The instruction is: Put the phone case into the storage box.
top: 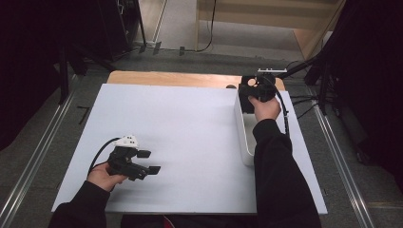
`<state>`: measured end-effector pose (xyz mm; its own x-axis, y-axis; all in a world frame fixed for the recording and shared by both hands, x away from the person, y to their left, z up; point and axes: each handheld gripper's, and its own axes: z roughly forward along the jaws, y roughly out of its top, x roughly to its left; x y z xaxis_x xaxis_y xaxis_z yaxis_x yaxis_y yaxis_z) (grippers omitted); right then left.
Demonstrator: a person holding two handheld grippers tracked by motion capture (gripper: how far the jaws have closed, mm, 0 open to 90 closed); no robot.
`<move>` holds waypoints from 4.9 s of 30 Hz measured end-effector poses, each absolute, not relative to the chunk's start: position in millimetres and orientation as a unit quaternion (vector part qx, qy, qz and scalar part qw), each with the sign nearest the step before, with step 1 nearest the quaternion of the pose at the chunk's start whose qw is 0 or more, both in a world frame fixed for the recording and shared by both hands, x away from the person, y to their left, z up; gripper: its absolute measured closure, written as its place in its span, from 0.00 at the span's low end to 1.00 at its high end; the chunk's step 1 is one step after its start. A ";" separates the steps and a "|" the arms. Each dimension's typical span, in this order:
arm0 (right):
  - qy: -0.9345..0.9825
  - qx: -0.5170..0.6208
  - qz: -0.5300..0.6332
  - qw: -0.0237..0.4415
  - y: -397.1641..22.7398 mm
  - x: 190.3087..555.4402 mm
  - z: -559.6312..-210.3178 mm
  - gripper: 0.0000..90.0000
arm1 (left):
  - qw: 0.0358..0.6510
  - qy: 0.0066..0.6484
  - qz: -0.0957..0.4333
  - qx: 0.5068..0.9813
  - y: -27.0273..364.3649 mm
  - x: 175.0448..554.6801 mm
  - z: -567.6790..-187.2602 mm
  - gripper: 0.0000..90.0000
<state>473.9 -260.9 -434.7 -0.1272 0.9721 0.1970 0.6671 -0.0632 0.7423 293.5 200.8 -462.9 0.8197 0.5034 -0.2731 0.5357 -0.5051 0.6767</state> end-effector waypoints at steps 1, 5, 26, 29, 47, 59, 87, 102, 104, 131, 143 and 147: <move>0.653 0.628 0.371 0.206 -260.8 473.9 -434.7 0.12 | 0.397 0.299 -0.020 0.867 200.8 293.5 -462.8 0.23; 0.653 0.628 0.371 0.204 -260.9 474.1 -434.7 0.12 | 0.398 0.300 -0.021 0.867 200.8 293.6 -462.9 0.23; 0.652 0.624 0.374 0.212 -263.3 475.6 -431.2 0.02 | 0.399 0.307 -0.020 0.864 201.6 296.7 -463.1 0.23; 0.653 0.623 0.374 0.214 -263.6 475.9 -428.1 0.02 | 0.396 0.310 -0.018 0.864 202.2 296.2 -462.7 0.23; 0.635 0.598 0.411 0.267 -261.4 455.0 -393.4 0.02 | 0.401 0.302 -0.017 0.865 202.8 294.8 -461.8 0.23; 0.646 0.577 0.428 0.258 -255.4 438.4 -377.9 0.02 | 0.401 0.302 -0.016 0.864 201.6 294.3 -461.2 0.23; 0.693 0.510 0.467 0.201 -229.7 391.5 -372.5 0.14 | 0.403 0.302 -0.016 0.864 203.1 295.6 -461.2 0.23; 0.699 0.478 0.509 0.155 -231.5 362.3 -383.4 0.14 | 0.403 0.300 -0.018 0.864 203.1 295.0 -459.4 0.23; 0.703 0.474 0.509 0.151 -230.5 359.5 -385.0 0.14 | 0.406 0.301 -0.019 0.863 203.2 295.0 -459.6 0.23; 0.749 0.411 0.510 0.101 -199.1 321.0 -405.1 0.19 | 0.406 0.297 -0.019 0.864 203.9 294.3 -458.8 0.23; 0.777 0.384 0.491 0.084 -190.0 299.9 -425.1 0.21 | 0.407 0.296 -0.019 0.864 203.7 293.6 -458.7 0.23; 0.787 0.375 0.483 0.075 -188.3 293.5 -431.3 0.22 | 0.409 0.298 -0.019 0.863 203.7 293.4 -458.7 0.23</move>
<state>293.5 -188.3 -431.3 -0.7070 0.6633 0.2453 0.5187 0.2507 0.8173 293.4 203.7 -458.7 0.8221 0.4981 -0.2757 0.5289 -0.4891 0.6936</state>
